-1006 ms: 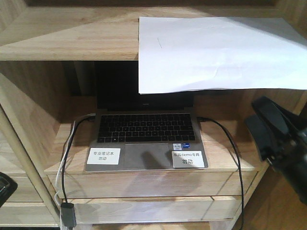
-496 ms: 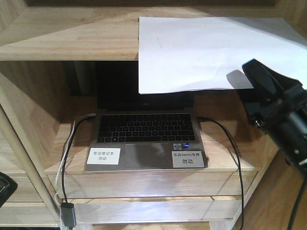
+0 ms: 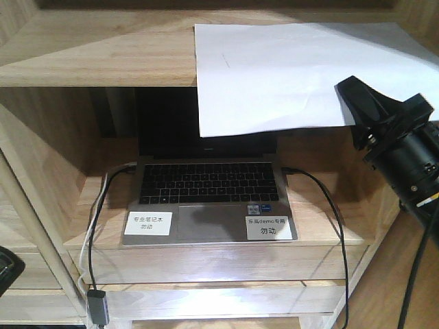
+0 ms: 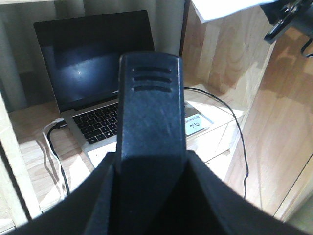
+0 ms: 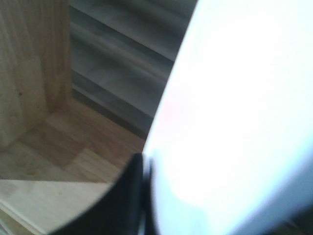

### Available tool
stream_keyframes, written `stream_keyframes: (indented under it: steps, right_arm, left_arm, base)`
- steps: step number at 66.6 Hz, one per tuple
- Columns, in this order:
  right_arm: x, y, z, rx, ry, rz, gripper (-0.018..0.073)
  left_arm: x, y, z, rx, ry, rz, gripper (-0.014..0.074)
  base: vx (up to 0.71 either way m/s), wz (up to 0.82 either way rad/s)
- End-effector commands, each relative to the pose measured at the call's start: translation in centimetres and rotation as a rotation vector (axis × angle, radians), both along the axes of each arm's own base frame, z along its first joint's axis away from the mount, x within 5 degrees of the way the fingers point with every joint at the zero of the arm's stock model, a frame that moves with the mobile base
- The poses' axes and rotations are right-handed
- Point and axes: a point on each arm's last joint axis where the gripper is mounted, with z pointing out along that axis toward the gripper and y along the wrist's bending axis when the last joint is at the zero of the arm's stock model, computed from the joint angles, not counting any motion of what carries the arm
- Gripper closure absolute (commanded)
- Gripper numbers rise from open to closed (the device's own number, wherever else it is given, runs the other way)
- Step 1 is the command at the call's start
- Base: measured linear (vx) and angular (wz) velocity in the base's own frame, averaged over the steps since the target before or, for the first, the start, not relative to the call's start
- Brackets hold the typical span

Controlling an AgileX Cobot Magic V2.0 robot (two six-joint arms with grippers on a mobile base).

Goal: Grab stapler and paper to desk for stapling
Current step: 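Move the right gripper to the edge of the white paper sheet, then grasp the paper edge with the right gripper and pull it off the shelf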

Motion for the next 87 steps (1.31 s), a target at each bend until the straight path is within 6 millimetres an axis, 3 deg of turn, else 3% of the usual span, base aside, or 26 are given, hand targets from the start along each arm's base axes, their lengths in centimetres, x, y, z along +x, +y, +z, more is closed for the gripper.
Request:
stream_keyframes:
  steps: [1, 15, 40, 53, 87]
  right_arm:
    - [-1.1, 0.0, 3.1, 0.078, -0.245, 0.038, 0.0571]
    - [-3.1, -0.5, 3.6, 0.092, -0.28, 0.038, 0.0568]
    - [-8.9, -2.1, 0.2, 0.086, -0.187, -0.02, 0.0561]
    - [-11.8, -2.8, -0.6, 0.063, -0.176, -0.04, 0.0561]
    - [-17.8, -4.7, -0.7, 0.042, -0.148, -0.131, 0.0561]
  left_arm:
    - [0.2, -0.1, 1.8, -0.085, -0.098, 0.006, 0.0603]
    - [0.2, -0.1, 1.8, -0.085, -0.097, 0.006, 0.0603]
    - [0.2, -0.1, 1.8, -0.085, -0.097, 0.006, 0.0603]
    - [0.2, -0.1, 1.8, -0.085, -0.097, 0.006, 0.0603]
    - [0.2, -0.1, 1.8, -0.085, -0.097, 0.006, 0.0603]
  base:
    - [0.0, 0.0]
    - [0.0, 0.0]
    - [0.0, 0.0]
    - [0.0, 0.0]
    - [0.0, 0.0]
